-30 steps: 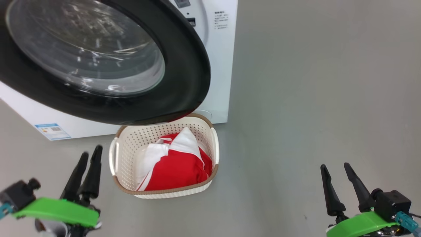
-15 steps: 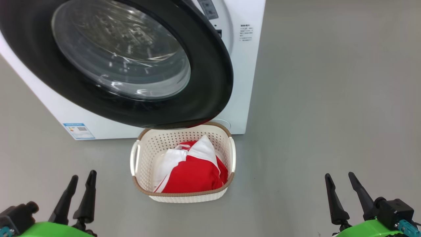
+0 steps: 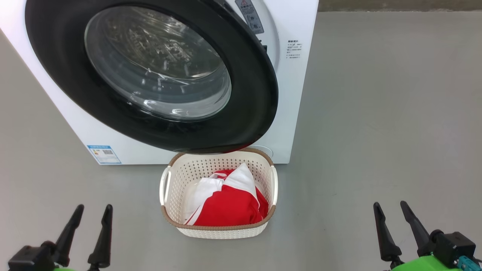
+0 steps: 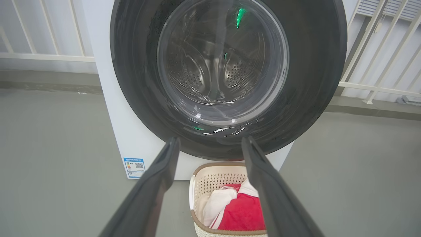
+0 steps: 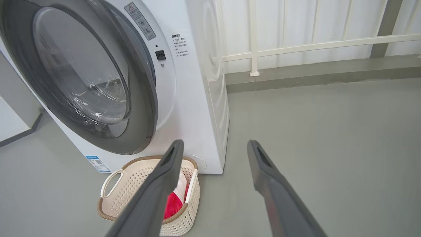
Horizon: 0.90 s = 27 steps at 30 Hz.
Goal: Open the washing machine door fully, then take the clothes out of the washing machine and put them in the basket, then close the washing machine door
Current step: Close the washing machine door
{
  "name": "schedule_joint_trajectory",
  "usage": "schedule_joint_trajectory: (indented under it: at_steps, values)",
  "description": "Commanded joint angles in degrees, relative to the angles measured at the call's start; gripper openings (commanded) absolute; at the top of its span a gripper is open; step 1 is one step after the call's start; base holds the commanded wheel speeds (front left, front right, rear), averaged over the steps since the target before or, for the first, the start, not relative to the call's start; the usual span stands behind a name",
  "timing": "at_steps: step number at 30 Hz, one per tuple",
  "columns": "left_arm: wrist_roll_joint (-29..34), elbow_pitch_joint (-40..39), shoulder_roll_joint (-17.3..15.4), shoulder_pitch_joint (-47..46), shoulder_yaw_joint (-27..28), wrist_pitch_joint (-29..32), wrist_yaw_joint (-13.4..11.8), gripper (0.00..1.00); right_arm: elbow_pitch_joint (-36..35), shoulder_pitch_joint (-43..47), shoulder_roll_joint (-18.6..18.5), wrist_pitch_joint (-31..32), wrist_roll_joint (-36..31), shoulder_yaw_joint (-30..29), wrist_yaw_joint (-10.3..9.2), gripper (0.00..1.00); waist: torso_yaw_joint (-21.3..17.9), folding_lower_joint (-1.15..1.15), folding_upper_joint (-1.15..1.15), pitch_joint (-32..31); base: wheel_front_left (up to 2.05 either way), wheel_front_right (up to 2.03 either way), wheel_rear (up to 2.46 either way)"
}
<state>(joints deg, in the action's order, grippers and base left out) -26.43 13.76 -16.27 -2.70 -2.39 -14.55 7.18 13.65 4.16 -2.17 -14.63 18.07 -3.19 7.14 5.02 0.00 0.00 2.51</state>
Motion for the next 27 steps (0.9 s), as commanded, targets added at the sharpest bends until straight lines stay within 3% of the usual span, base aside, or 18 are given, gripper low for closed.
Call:
schedule_joint_trajectory:
  at_steps: [1, 18, 19, 20, 21, 22, 27]
  values:
    - [1.3, -1.6, -0.2, -0.3, 3.4, -0.4, 0.3, 1.0, -1.5, -0.1, -0.7, -0.4, 0.4, 0.9, 0.35, 1.0, 0.0, 0.0, 0.0, -0.1, 0.0, 0.0, 0.0]
    - [2.8, -1.3, 2.3, 0.7, 4.7, -0.4, 0.3, 1.0, -1.5, 0.1, -0.7, -0.4, 0.7, 0.7, 0.35, 1.0, -0.3, 0.0, 0.0, 0.3, 0.0, 0.0, 0.0]
    - [2.8, -1.5, 2.6, 0.4, 4.6, -0.4, 0.3, 1.0, -1.6, -0.7, -0.7, -0.4, 0.9, 1.1, 0.35, 0.41, 0.0, 0.0, 0.0, 0.6, 0.0, 0.0, 0.0]
    - [2.8, -1.6, 2.8, 0.2, 4.5, -0.4, 0.3, 1.0, -1.7, -1.3, -0.7, -0.4, 1.1, 1.4, 0.35, 0.11, 0.2, 0.0, 0.0, 0.9, 0.0, 0.0, 0.0]
    - [2.8, -1.6, 2.8, 0.2, 4.5, -0.4, 0.3, 1.0, -1.7, -1.3, -0.7, -0.4, 1.1, 1.4, 0.35, 0.11, 0.2, 0.0, 0.0, 0.9, 0.0, 0.0, 0.0]
    - [2.9, -1.7, 3.0, 0.0, 4.5, -0.4, 0.3, 1.0, -1.7, -2.0, -0.7, -0.4, 1.3, 1.8, 0.35, 0.0, 0.4, 0.0, 0.0, 1.1, 0.0, 0.0, 0.0]
    - [2.8, -2.3, 4.5, -0.8, 4.4, -0.4, 0.3, 1.0, -1.4, -6.9, -0.7, -0.4, 1.8, 4.5, 0.35, 0.0, 1.8, 0.0, 0.0, 2.7, 0.0, 0.0, 0.0]
